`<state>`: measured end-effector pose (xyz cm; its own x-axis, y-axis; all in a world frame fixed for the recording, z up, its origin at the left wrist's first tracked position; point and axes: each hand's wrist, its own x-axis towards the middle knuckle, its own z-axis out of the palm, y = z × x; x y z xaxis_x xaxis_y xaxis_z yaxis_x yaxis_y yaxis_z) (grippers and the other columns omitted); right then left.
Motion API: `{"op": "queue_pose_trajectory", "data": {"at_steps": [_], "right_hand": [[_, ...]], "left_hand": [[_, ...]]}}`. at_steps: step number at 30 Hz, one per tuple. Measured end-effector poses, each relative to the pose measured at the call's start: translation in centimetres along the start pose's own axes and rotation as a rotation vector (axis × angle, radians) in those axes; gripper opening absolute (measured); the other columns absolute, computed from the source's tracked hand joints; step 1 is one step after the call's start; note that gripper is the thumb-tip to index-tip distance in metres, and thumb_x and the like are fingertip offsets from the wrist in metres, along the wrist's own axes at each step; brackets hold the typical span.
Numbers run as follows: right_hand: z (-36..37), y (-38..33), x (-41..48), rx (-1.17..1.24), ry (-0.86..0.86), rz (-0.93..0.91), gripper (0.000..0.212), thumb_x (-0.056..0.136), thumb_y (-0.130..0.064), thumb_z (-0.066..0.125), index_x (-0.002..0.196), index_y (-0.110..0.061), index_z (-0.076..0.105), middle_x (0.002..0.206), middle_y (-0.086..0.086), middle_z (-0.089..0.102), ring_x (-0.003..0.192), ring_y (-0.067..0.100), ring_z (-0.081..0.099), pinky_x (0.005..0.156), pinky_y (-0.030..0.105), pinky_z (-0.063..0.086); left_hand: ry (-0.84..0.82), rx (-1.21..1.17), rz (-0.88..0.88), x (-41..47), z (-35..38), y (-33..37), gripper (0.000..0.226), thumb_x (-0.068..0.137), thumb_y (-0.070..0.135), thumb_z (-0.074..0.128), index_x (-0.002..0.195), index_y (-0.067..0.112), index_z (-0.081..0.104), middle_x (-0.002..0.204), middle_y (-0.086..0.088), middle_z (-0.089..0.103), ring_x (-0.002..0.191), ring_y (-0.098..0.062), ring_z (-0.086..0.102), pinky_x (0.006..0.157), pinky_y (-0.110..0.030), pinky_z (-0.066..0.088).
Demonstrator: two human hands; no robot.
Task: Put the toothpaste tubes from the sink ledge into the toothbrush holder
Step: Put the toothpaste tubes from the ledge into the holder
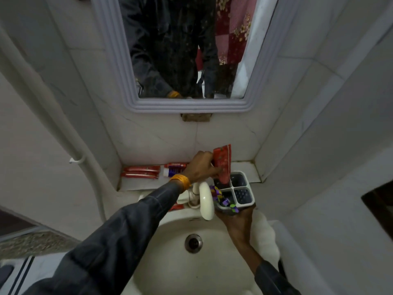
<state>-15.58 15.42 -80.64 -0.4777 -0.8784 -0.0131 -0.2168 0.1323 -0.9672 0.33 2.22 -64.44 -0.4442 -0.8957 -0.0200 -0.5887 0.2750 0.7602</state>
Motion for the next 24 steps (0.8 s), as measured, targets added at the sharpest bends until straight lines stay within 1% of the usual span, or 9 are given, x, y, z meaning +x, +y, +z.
{"op": "queue_pose_trajectory", "data": {"at_steps": [5,8,10,12,16,18,20,22,24], "right_hand": [[-0.1,-0.2,0.1,0.038,-0.053,0.009,0.118,0.055,-0.008,0.11,0.155,-0.009,0.047,0.145,0.007,0.07,0.129,0.011,0.072,0.108,0.032,0.06],[-0.1,-0.2,0.2,0.028,-0.073,-0.009,0.115,0.056,0.001,0.108,0.154,-0.005,0.047,0.141,0.007,0.07,0.122,-0.007,0.07,0.101,0.011,0.056],[-0.2,-0.3,0.2,0.012,-0.088,-0.011,0.116,0.056,-0.004,0.109,0.154,-0.007,0.047,0.141,0.007,0.069,0.124,-0.005,0.07,0.104,0.016,0.057],[-0.4,-0.2,0.3,0.007,-0.089,-0.011,0.116,0.054,-0.012,0.11,0.154,-0.01,0.049,0.142,0.007,0.07,0.128,0.01,0.072,0.107,0.03,0.061],[-0.7,-0.2,0.4,0.002,-0.094,-0.023,0.113,0.055,-0.003,0.11,0.15,-0.006,0.049,0.141,0.012,0.071,0.127,0.021,0.072,0.099,0.011,0.057],[-0.8,-0.4,0.3,-0.001,-0.096,-0.047,0.111,0.054,0.001,0.109,0.146,-0.008,0.048,0.143,0.011,0.068,0.127,0.013,0.071,0.099,0.008,0.055],[-0.8,-0.5,0.2,0.01,-0.093,-0.047,0.112,0.054,0.005,0.108,0.144,-0.014,0.044,0.143,0.01,0.066,0.124,-0.001,0.069,0.101,0.013,0.057],[-0.8,-0.4,0.2,0.02,-0.089,-0.043,0.115,0.053,0.005,0.108,0.147,-0.009,0.043,0.145,0.014,0.065,0.128,0.011,0.07,0.105,0.023,0.059],[-0.8,-0.3,0.2,0.021,-0.086,-0.06,0.117,0.053,0.006,0.108,0.15,-0.004,0.042,0.146,0.016,0.064,0.131,0.027,0.069,0.103,0.017,0.058]], "left_hand": [[-0.218,0.169,-0.009,0.5,0.3,-0.5,0.025,0.085,0.024,0.071,0.102,0.007,0.075,0.1,-0.011,0.077,0.084,-0.021,0.073,0.083,-0.035,0.059],[-0.337,0.189,-0.014,0.5,0.1,0.1,0.024,0.086,0.028,0.071,0.101,0.01,0.076,0.101,-0.009,0.077,0.088,-0.022,0.071,0.087,-0.036,0.056],[-0.358,0.158,-0.064,0.4,0.2,-0.1,0.031,0.085,0.041,0.07,0.095,0.013,0.078,0.094,-0.006,0.078,0.085,-0.022,0.072,0.084,-0.038,0.058],[-0.325,0.07,-0.113,-0.2,-0.2,-0.3,0.044,0.085,0.055,0.063,0.093,0.015,0.078,0.089,-0.001,0.077,0.08,-0.016,0.07,0.077,-0.033,0.056],[0.019,-0.249,-0.18,-3.3,-1.9,-2.5,0.038,0.099,0.037,0.052,0.085,0.009,0.073,0.082,-0.001,0.073,0.072,-0.003,0.066,0.07,-0.026,0.054],[0.205,-0.095,-0.208,-5.6,-2.2,-6.1,0.028,0.099,0.022,0.054,0.077,0.012,0.069,0.073,-0.001,0.07,0.067,-0.001,0.065,0.064,-0.031,0.053],[0.109,0.173,-0.317,-8.1,-1.8,-9.9,0.018,0.094,0.02,0.061,0.085,0.009,0.073,0.084,-0.01,0.074,0.077,-0.017,0.069,0.075,-0.041,0.058],[-0.099,0.409,-0.39,-10.4,-0.6,-12.4,0.015,0.088,0.023,0.069,0.095,0.01,0.074,0.098,-0.011,0.074,0.087,-0.024,0.069,0.083,-0.036,0.058],[-0.172,0.53,-0.412,-11.5,0.7,-13.3,0.022,0.082,0.029,0.074,0.099,0.015,0.072,0.104,-0.009,0.072,0.093,-0.024,0.066,0.081,-0.031,0.052]]}}
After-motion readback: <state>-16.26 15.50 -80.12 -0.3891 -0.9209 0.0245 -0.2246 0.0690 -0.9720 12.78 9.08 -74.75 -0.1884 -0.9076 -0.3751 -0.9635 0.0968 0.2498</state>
